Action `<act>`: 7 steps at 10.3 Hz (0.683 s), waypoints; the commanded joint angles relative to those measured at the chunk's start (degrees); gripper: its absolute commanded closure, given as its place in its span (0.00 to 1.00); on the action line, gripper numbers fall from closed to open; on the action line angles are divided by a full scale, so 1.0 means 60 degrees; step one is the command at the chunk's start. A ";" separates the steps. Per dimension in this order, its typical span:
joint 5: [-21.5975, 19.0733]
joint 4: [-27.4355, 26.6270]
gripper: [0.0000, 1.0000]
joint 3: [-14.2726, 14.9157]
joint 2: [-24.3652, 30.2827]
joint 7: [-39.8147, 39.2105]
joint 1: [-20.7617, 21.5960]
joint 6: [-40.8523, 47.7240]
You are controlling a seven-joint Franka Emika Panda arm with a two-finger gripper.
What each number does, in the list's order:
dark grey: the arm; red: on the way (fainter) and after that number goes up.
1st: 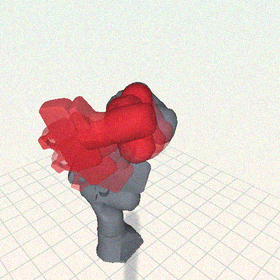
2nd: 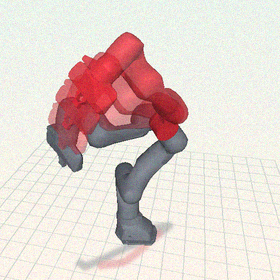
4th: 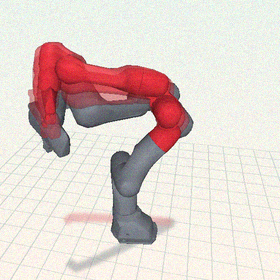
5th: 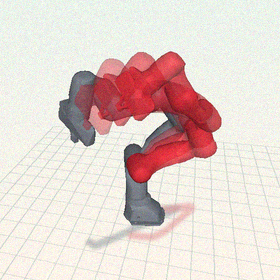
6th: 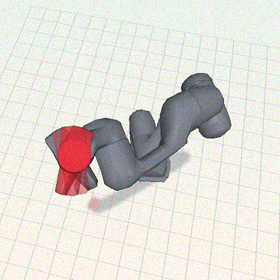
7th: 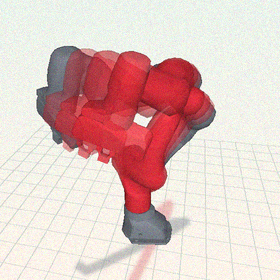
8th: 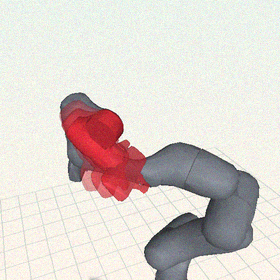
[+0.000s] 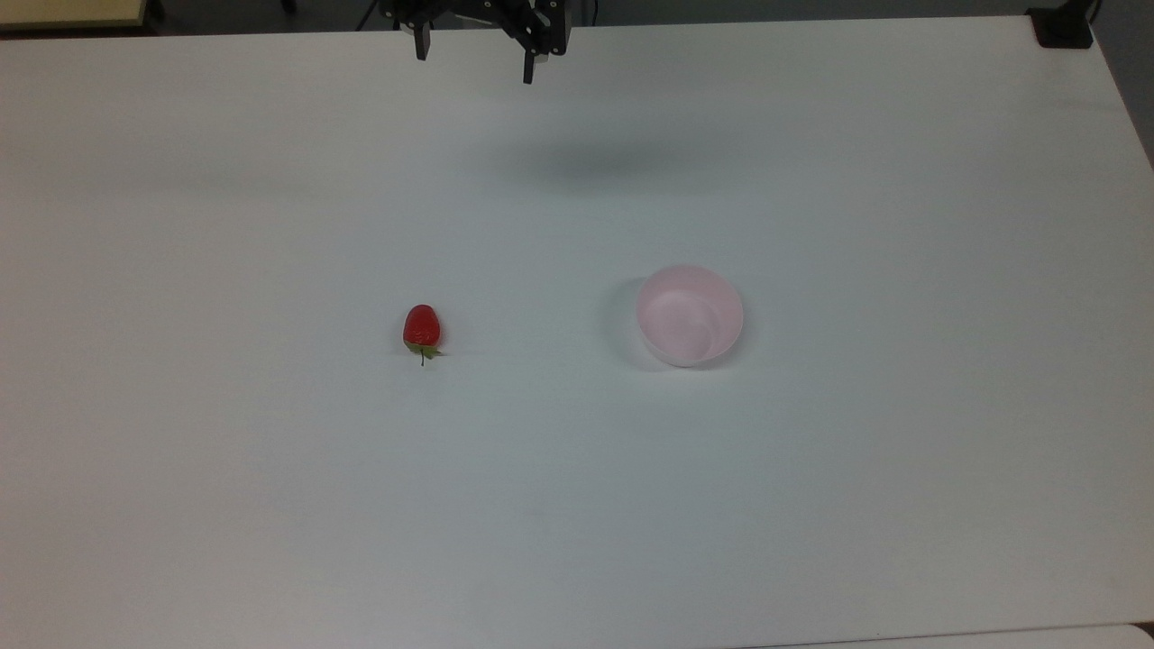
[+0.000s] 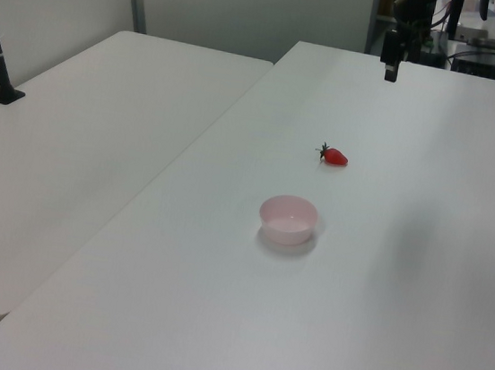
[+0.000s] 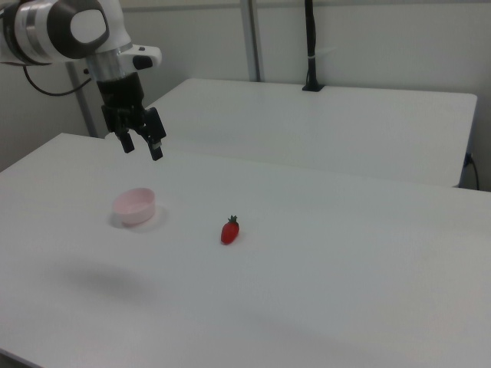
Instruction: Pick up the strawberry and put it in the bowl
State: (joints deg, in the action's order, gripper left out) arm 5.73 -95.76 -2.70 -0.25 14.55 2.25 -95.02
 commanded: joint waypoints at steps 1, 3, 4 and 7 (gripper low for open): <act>-0.0164 -0.0314 0.00 0.0069 0.0115 -0.0301 -0.0082 -0.0027; -0.0178 -0.0285 0.00 0.0084 0.0115 -0.0316 -0.0097 -0.0042; -0.0193 -0.0241 0.00 0.0084 0.0101 -0.0330 -0.0213 -0.0042; -0.0251 -0.0226 0.00 0.0084 0.0013 -0.0345 -0.0244 -0.0100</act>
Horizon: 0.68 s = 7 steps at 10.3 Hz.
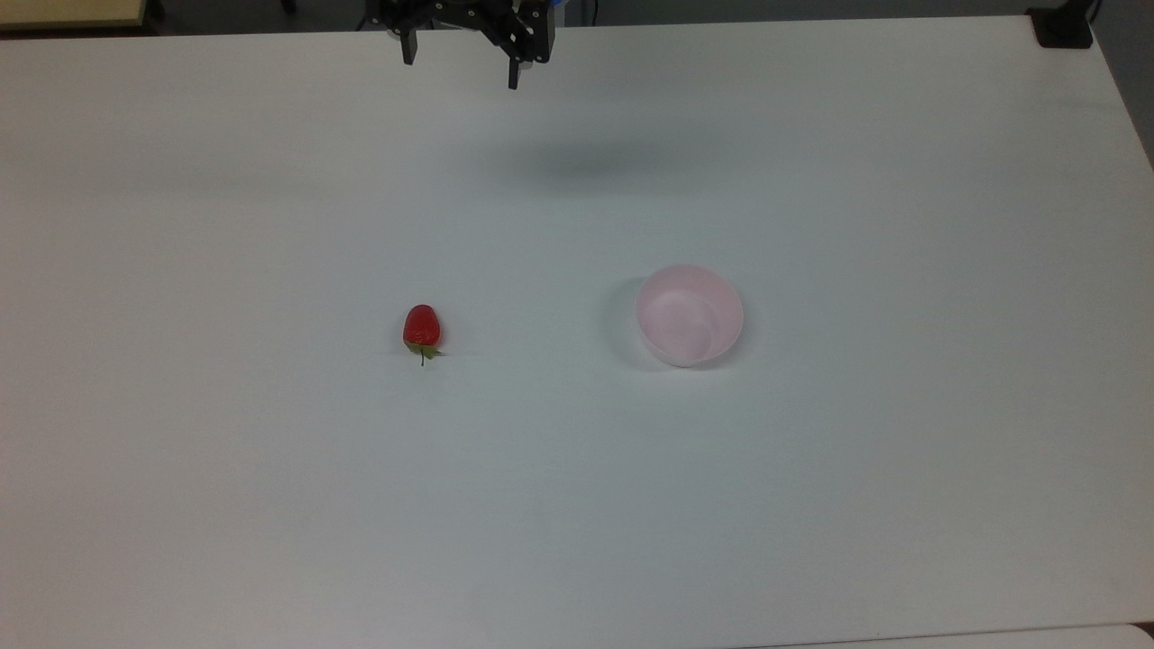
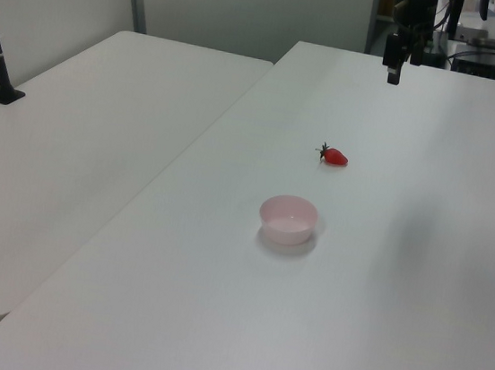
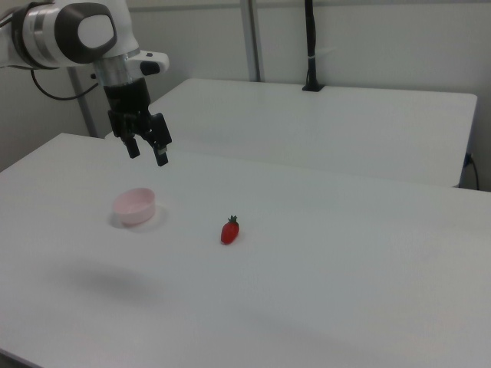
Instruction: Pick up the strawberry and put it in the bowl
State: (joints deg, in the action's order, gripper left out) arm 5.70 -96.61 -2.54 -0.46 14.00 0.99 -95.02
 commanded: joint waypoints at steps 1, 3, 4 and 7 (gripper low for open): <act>-0.0261 -0.0099 0.00 0.0057 -0.0039 -0.0457 -0.0048 -0.0405; -0.0247 -0.0026 0.00 0.0057 -0.0740 -0.1188 -0.0193 -0.0890; -0.0261 0.0076 0.00 0.0057 -0.1077 -0.1597 -0.0397 -0.1167; -0.0247 0.0106 0.00 0.0057 -0.1941 -0.2304 -0.0866 -0.2249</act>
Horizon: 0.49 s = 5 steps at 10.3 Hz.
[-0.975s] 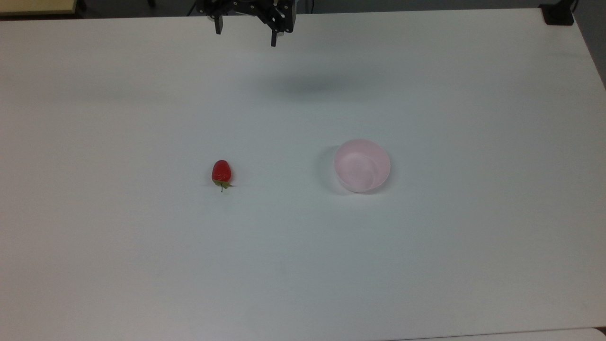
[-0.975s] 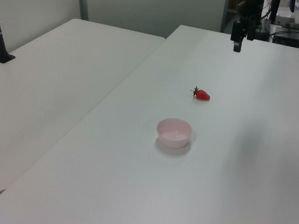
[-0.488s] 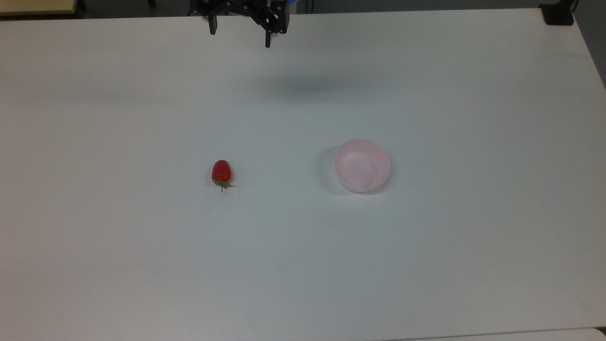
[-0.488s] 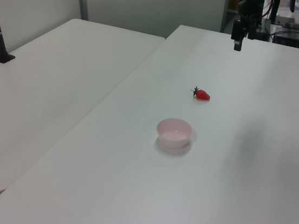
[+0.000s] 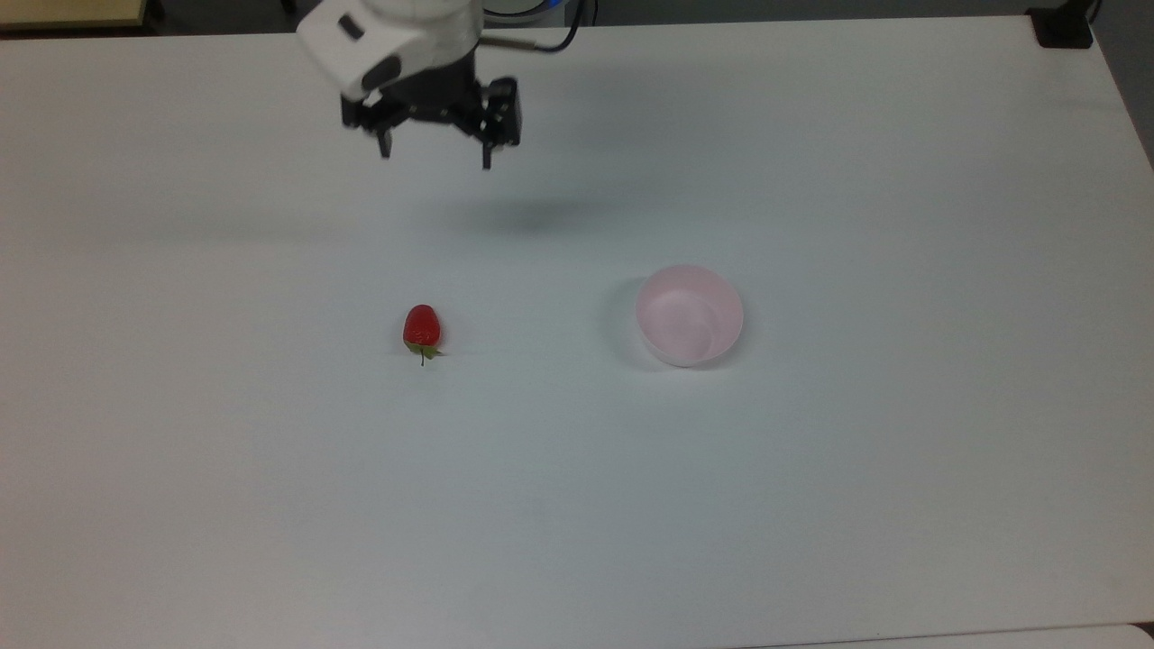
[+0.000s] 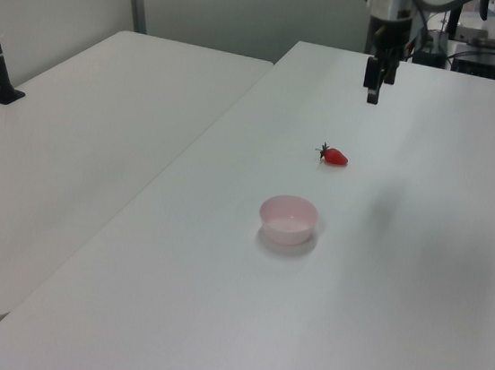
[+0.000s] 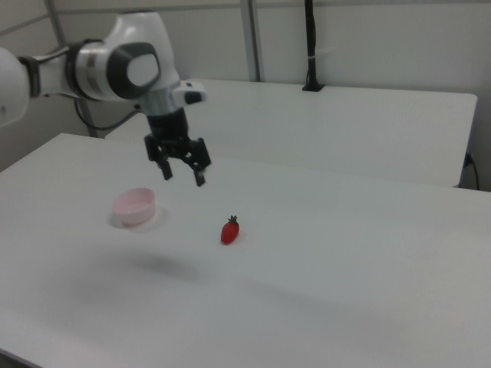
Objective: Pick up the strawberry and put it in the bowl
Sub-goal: 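Lower the open gripper onto the red strawberry and close it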
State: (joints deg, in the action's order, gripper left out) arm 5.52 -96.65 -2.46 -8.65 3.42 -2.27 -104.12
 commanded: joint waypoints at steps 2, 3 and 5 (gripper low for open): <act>-0.0130 0.0127 0.00 0.0044 -0.1410 -0.0526 -0.0456 -0.1918; -0.0115 0.0127 0.01 0.0044 -0.1791 -0.0496 -0.0442 -0.2432; -0.0071 0.0127 0.09 0.0044 -0.2480 -0.0452 -0.0413 -0.3180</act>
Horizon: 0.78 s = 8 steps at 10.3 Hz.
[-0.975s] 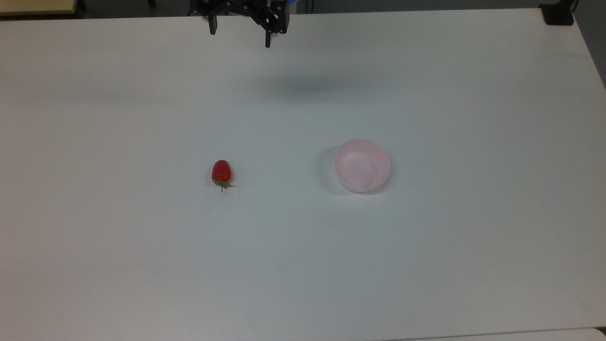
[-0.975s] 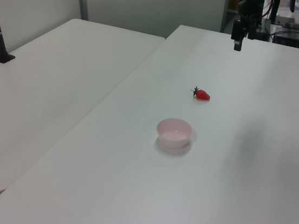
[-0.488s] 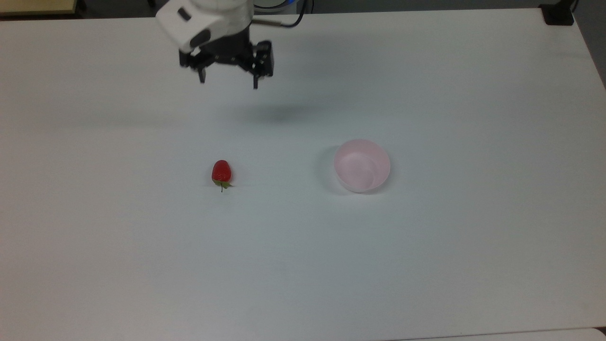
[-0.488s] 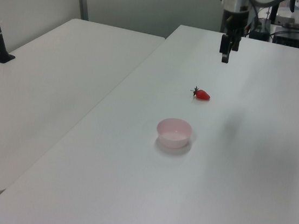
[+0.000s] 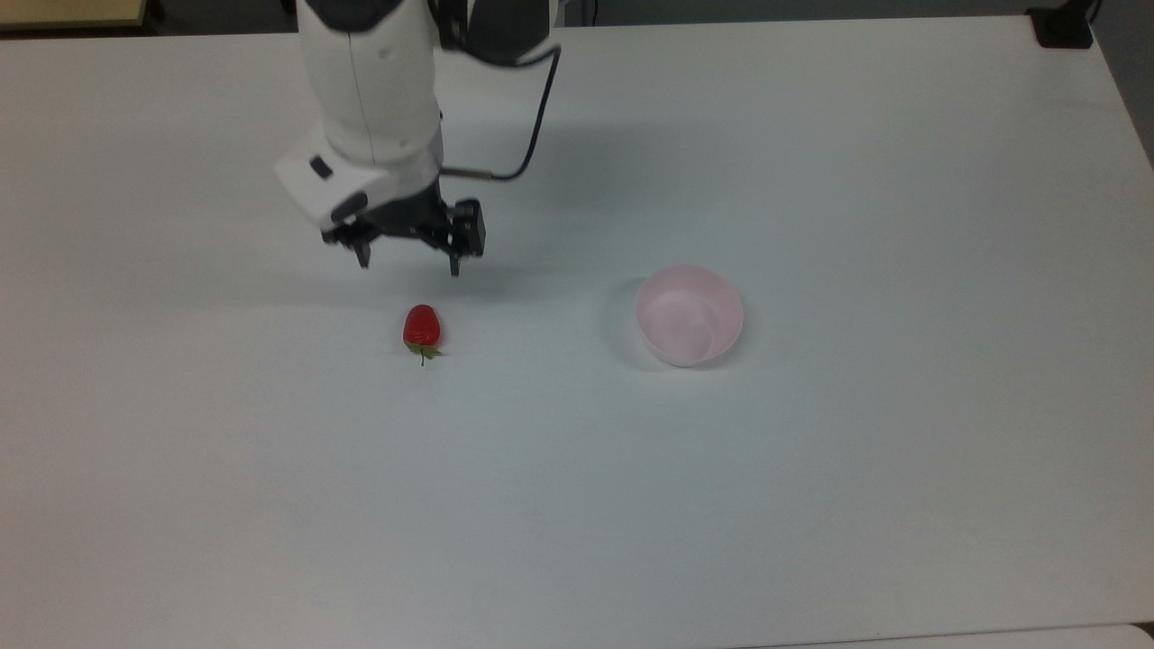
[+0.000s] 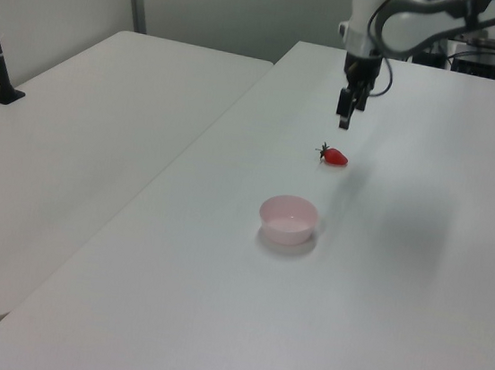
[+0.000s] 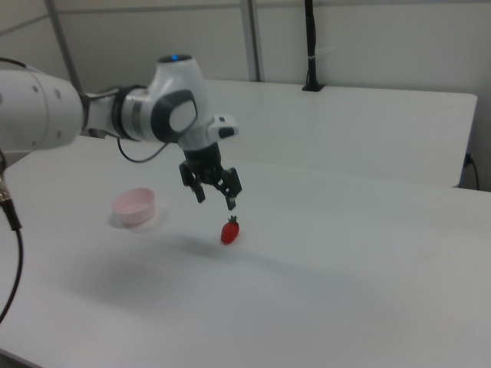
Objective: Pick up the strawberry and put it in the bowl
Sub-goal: 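Lower the open gripper onto the red strawberry and close it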
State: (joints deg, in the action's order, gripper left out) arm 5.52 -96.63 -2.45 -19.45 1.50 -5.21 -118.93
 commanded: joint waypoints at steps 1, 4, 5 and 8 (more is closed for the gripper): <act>0.0176 0.0124 0.11 0.0042 -0.1033 -0.0089 0.0092 -0.1106; 0.0382 0.0124 0.31 0.0027 -0.1562 0.0087 0.0165 -0.1769; 0.0572 0.0124 0.43 0.0027 -0.1636 0.0087 0.0165 -0.1784; 0.0691 0.0124 0.69 -0.0046 -0.1579 0.0102 0.0180 -0.1653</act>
State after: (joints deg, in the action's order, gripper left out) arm 8.85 -96.26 -2.67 -29.47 1.56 -4.88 -129.08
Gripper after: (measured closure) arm 0.511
